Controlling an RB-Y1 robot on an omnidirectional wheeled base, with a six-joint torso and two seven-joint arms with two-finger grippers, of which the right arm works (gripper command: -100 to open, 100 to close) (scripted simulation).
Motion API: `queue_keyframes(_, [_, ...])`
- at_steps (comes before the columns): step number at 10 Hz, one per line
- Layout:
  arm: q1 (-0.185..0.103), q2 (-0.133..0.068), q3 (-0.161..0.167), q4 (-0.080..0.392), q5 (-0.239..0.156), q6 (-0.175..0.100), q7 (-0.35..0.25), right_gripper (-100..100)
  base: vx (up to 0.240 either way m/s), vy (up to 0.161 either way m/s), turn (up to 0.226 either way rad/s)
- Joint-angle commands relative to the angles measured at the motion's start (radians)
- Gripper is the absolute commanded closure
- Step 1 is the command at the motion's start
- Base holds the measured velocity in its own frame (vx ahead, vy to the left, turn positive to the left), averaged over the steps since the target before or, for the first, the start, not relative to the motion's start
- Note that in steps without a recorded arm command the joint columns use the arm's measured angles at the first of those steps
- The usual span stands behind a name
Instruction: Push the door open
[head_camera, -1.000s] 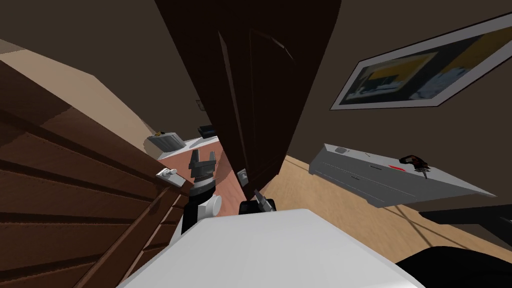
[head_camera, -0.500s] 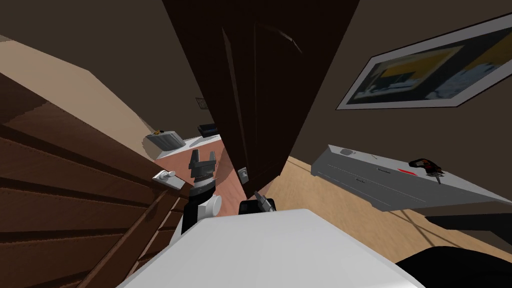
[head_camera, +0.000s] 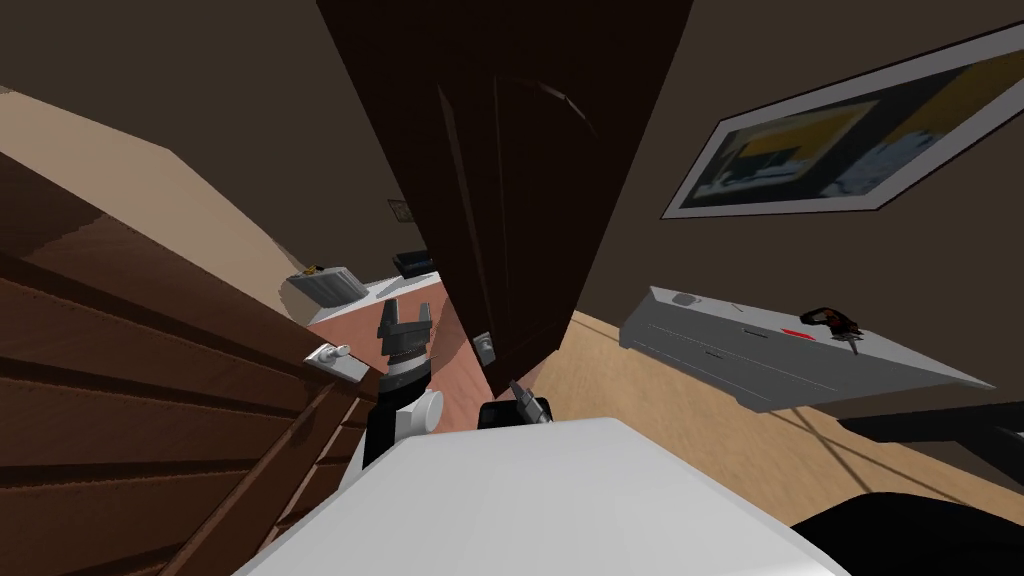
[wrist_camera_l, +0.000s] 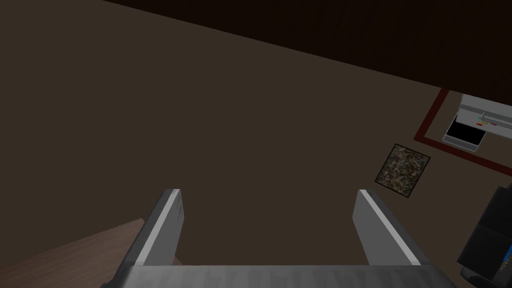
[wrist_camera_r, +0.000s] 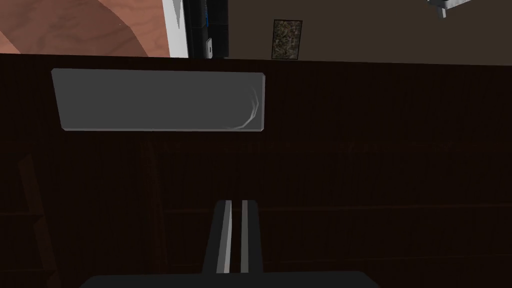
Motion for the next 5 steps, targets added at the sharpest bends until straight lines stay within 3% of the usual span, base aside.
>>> queue_keyframes(1, [0.006, 0.018, -0.012, -0.005, -0.008, 0.018, 0.007, -100, -0.060, 0.162, -0.164])
queue_keyframes(4, [0.019, 0.058, -0.042, -0.015, -0.029, 0.051, 0.021, -100, -0.057, 0.182, -0.160])
queue_keyframes(5, [0.018, 0.051, -0.038, -0.006, -0.026, 0.036, 0.021, -100, -0.039, 0.078, -0.042])
